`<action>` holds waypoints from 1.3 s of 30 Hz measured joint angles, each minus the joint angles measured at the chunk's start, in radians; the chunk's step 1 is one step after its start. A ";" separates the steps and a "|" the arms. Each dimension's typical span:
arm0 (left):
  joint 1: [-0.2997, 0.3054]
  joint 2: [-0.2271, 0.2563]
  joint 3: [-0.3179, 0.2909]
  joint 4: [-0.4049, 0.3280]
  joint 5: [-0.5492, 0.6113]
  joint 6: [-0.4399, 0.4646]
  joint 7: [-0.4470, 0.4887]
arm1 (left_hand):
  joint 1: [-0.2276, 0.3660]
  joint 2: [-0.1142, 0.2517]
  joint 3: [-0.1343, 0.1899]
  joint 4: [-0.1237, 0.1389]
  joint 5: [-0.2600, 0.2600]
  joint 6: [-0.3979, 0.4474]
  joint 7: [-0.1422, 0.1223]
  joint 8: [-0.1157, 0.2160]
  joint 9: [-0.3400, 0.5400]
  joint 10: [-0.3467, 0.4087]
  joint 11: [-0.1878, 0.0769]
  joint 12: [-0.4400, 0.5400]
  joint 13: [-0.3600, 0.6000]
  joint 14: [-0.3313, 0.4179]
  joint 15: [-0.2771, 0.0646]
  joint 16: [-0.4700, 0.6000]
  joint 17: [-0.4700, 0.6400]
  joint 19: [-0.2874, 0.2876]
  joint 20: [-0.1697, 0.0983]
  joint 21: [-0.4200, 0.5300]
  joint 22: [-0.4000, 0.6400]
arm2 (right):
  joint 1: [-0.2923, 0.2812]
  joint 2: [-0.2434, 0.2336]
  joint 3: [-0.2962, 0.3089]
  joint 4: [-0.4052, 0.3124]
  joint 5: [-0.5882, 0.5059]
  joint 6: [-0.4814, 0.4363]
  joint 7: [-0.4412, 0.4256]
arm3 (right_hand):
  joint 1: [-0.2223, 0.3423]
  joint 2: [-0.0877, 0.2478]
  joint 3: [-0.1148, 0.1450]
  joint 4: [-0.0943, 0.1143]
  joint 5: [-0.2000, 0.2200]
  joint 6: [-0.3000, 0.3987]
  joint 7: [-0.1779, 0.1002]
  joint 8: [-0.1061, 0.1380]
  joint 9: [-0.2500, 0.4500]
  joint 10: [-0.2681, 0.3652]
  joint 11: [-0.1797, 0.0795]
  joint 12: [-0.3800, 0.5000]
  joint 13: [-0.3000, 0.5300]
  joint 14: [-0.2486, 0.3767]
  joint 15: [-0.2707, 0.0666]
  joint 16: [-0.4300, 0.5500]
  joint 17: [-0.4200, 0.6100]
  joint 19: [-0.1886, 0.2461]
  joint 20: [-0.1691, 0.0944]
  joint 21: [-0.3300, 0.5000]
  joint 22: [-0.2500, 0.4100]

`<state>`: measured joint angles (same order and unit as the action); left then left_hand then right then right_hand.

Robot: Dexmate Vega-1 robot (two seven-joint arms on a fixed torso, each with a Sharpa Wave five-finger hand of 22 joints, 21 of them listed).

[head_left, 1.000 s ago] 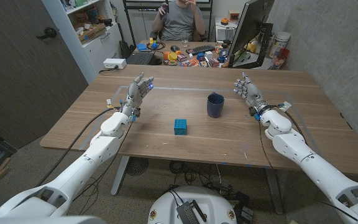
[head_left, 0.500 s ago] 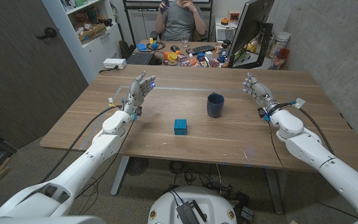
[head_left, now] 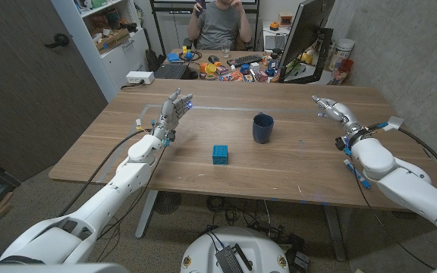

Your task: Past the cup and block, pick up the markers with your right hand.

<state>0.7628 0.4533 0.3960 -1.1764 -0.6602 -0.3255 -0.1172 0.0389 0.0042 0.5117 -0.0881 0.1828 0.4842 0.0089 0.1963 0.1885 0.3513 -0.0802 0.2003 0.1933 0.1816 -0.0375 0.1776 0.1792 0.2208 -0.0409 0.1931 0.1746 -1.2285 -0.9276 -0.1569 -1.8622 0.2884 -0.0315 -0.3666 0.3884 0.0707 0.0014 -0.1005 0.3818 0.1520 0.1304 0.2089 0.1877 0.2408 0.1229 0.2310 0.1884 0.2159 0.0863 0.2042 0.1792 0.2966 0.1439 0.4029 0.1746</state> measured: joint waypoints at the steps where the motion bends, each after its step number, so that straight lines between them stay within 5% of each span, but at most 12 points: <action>1: -0.002 -0.002 0.001 0.005 -0.001 -0.002 -0.006 | 0.000 0.000 0.000 0.000 0.000 0.000 0.000 0.000 0.000 0.000 0.000 0.000 0.000 0.000 0.000 0.000 0.000 0.000 0.000 0.000 0.000 | -0.043 -0.023 0.032 -0.038 -0.021 -0.030 -0.016 | 0.006 0.005 0.000 0.000 0.005 0.000 0.000 0.000 0.001 -0.002 -0.006 0.000 0.000 0.012 0.005 0.000 0.000 0.012 0.012 0.002 0.000; 6: -0.015 -0.010 0.003 0.037 -0.004 -0.007 -0.020 | 0.000 0.000 0.000 0.000 0.000 0.000 0.000 0.000 0.000 0.000 0.000 0.000 0.000 0.000 0.000 0.000 0.000 0.000 0.000 0.000 0.000 | -0.166 -0.065 0.133 -0.129 -0.082 -0.125 -0.051 | 0.016 0.005 0.000 -0.009 0.007 -0.004 -0.018 -0.006 0.001 0.007 -0.039 0.000 0.000 0.042 0.021 0.006 0.000 0.047 0.046 0.002 0.000; 14: -0.033 -0.023 0.004 0.079 -0.012 -0.015 -0.049 | 0.000 0.000 0.000 0.000 0.000 0.000 0.000 0.000 0.000 0.000 0.000 0.000 0.000 0.000 0.000 0.000 0.000 0.000 0.000 0.000 0.000 | -0.338 -0.074 0.291 -0.244 -0.181 -0.261 -0.040 | 0.022 0.010 0.000 -0.009 0.015 0.000 -0.072 -0.007 0.001 0.050 -0.033 0.012 0.005 0.074 0.038 0.008 0.005 0.069 0.055 0.002 0.000; 19: -0.040 -0.030 0.004 0.098 -0.017 -0.019 -0.057 | 0.000 0.000 0.000 0.000 0.000 0.000 0.000 0.000 0.000 0.000 0.000 0.000 0.000 0.000 0.000 0.000 0.000 0.000 0.000 0.000 0.000 | -0.422 -0.064 0.365 -0.310 -0.270 -0.356 0.002 | 0.032 0.010 0.000 -0.017 0.015 0.000 -0.072 -0.007 0.001 0.096 -0.023 0.028 0.005 0.114 0.020 0.012 0.005 0.096 0.049 0.002 0.005; 28: -0.052 -0.041 0.004 0.130 -0.024 -0.028 -0.081 | 0.000 0.000 0.000 0.000 0.000 0.000 0.000 0.000 0.000 0.000 0.000 0.000 0.000 0.000 0.000 0.000 0.000 0.000 0.000 0.000 0.000 | -0.548 -0.027 0.469 -0.406 -0.415 -0.485 0.111 | 0.037 0.005 -0.004 -0.021 0.023 0.027 -0.041 -0.007 0.001 0.118 -0.021 0.036 0.010 0.138 0.007 0.016 0.005 0.135 0.027 0.002 0.005; 39: -0.065 -0.050 0.008 0.151 -0.024 -0.031 -0.096 | 0.000 0.000 0.000 0.000 0.000 0.000 0.000 0.000 0.000 0.000 0.000 0.000 0.000 0.000 0.000 0.000 0.000 0.000 0.000 0.000 0.000 | -0.624 -0.043 0.511 -0.463 -0.566 -0.625 0.306 | 0.041 0.000 -0.007 -0.024 0.023 0.068 0.007 0.010 0.001 0.142 -0.009 0.040 0.010 0.163 -0.026 0.015 0.005 0.187 0.011 0.002 0.005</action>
<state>0.6978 0.4031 0.4036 -1.0251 -0.6838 -0.3561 -0.2130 0.0389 0.0042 0.5116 -0.0880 0.1828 0.4841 0.0089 0.1963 0.1884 0.3512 -0.0802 0.2003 0.1932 0.1815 -0.0375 0.1775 0.1790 0.2208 -0.0408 0.1931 0.1745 -1.8525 -0.9709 0.3544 -2.3252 -0.2778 -0.6568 -0.0602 0.4299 0.0711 -0.0055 -0.1245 0.4050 0.2200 0.1376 0.2184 0.1884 0.3825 0.1143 0.2709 0.1980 0.3788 0.0603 0.2197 0.1839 0.4834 0.1553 0.4045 0.1794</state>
